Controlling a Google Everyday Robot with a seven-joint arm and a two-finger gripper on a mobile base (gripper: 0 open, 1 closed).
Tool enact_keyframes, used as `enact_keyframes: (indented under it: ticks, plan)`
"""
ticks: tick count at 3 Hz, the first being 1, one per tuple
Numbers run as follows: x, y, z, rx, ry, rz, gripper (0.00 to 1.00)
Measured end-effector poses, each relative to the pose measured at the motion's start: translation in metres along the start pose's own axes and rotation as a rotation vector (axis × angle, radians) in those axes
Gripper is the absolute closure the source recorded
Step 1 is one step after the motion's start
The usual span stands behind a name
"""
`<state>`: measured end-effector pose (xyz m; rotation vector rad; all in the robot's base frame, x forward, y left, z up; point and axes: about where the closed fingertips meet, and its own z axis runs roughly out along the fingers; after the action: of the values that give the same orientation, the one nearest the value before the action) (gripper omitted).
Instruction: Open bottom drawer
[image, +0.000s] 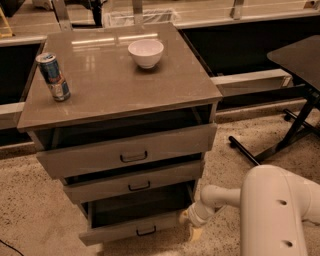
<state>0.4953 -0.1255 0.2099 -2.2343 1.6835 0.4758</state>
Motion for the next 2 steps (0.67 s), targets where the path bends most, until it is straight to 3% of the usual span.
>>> enact_keyframes:
  ticks: [1, 2]
  plan:
    - [-0.026, -0.007, -0.029, 0.102, -0.085, -0.045, 0.23]
    - [-0.058, -0.018, -0.059, 0.229, -0.161, -0.113, 0.00]
